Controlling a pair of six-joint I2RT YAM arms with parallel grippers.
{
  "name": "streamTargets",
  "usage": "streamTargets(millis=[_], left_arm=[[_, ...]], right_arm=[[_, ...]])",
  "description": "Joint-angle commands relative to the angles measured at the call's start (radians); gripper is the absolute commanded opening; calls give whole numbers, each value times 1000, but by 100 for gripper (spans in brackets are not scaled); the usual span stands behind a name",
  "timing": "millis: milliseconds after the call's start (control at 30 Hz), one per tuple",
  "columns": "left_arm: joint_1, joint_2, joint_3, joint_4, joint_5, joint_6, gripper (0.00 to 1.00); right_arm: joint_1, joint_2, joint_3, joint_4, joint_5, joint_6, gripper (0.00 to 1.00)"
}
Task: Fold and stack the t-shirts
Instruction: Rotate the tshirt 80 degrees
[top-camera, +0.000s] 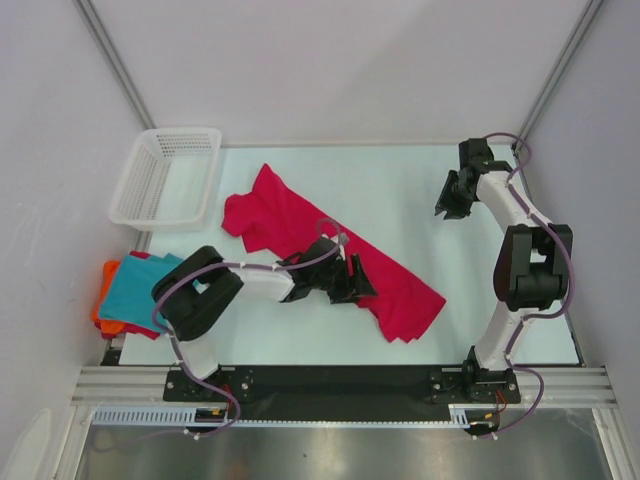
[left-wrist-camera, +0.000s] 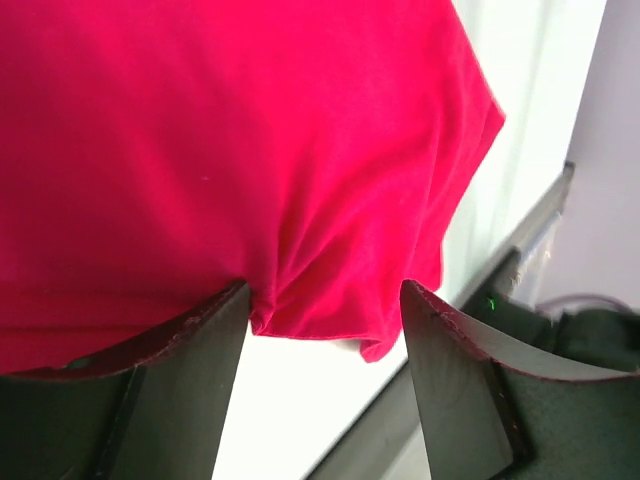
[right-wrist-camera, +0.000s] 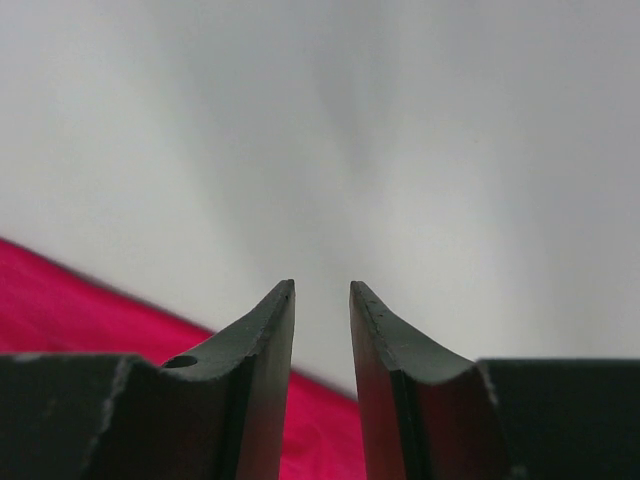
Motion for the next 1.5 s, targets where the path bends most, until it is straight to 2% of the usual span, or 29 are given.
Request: streamTargets(millis=[0, 100, 233, 400, 533, 667, 733, 867, 967, 1133, 1267, 1467], left_arm=[[-33, -42, -242, -224, 76, -98, 72], [-30, -122, -354, -175, 76, -138, 72], [-30, -215, -414, -187, 33, -164, 73], [-30, -203, -238, -342, -31, -72, 76], [-30, -223, -118, -500, -114, 1, 84], [-30, -338, -23, -640, -304, 21, 91], [-30, -399, 23, -748, -399, 29, 96], [-17, -492, 117, -922, -571, 40, 99], [9, -584, 120, -992, -617, 29, 99], [38, -731, 71, -1048, -639, 0, 99], [39, -757, 39, -1077, -628, -17, 100], [39, -780, 2, -1086, -608, -29, 99]], right_arm=[[15, -60, 43, -28, -8, 0, 34], [23, -71, 44, -33, -8, -1, 34], [40, -72, 42, -28, -11, 6, 35], [104, -36, 59, -11, -20, 20, 35], [153, 27, 115, -23, -28, 11, 35], [187, 90, 168, -31, -45, 2, 35], [205, 119, 178, -2, -83, 3, 35], [230, 210, 246, 17, -193, 2, 42], [241, 297, 350, 15, -268, -4, 42], [250, 452, 542, 7, -431, 31, 41], [277, 533, 588, 93, -586, 97, 40], [325, 667, 677, 162, -704, 177, 40]])
